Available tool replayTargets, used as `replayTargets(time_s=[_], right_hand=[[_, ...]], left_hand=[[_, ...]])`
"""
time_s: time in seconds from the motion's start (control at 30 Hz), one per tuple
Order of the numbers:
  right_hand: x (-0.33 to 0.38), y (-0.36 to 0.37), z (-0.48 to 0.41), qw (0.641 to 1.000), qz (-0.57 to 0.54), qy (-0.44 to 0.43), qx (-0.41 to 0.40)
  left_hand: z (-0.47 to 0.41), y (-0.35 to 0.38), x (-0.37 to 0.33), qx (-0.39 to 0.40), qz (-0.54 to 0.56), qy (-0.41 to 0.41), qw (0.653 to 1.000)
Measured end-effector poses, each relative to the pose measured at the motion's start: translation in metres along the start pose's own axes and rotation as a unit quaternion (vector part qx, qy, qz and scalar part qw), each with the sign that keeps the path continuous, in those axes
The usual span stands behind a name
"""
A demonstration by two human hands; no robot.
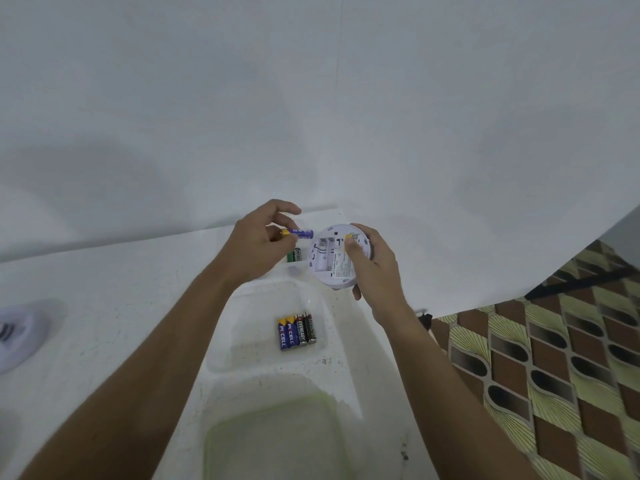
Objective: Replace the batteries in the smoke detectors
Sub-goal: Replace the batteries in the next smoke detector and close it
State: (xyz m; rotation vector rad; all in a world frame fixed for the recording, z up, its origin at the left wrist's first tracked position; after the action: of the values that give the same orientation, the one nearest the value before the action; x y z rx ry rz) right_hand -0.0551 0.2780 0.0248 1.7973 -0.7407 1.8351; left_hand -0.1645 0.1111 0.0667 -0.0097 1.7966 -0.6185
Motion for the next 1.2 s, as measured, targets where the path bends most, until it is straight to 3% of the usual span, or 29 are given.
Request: replayTargets(time_s=[0.17, 0.4, 0.6, 0.83, 0.97, 1.07, 1.2], right_hand=[[0.002, 0.003, 0.009, 1.0, -0.006, -0.007, 0.009], [0.003, 0.009, 0.023, 0.999, -0.027, -0.013, 0.029], [0.01, 0.014, 0.028, 0.998, -0.051, -0.02, 0.028], [0.006, 0.015, 0.026, 0.997, -0.075, -0.004, 0.009], [0.003, 0.013, 0.02, 0.998, -0.061, 0.005, 0.017], [0.002, 0.012, 0.015, 0.999, -0.036, 0.015, 0.015], [0.004, 0.008, 0.01, 0.999, -0.029, 0.019, 0.01]], left_hand=[[0.022, 0.012, -0.011, 0.056, -0.066, 0.033, 0.996], [0.027, 0.011, -0.007, -0.001, 0.069, -0.023, 0.997], [0.038, 0.018, -0.009, -0.096, -0.094, 0.142, 0.981], [0.051, 0.031, 0.0, -0.12, -0.195, 0.224, 0.947], [0.05, 0.034, 0.007, -0.066, -0.215, 0.218, 0.95], [0.038, 0.024, 0.01, 0.009, -0.113, 0.162, 0.98], [0.018, -0.002, 0.013, -0.045, -0.082, 0.15, 0.984]])
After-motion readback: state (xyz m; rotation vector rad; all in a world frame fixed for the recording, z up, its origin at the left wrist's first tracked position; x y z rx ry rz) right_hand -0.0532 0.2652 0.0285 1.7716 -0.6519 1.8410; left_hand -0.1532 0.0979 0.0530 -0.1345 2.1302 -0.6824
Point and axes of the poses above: each hand's wrist, its own z-axis away from the middle knuckle, its own y-axis out of the palm, x = y × z, the point moved 5 cm from there along -z, towards the middle knuckle, and after that the axes turned 10 degrees about -x, right-handed, at the moved point
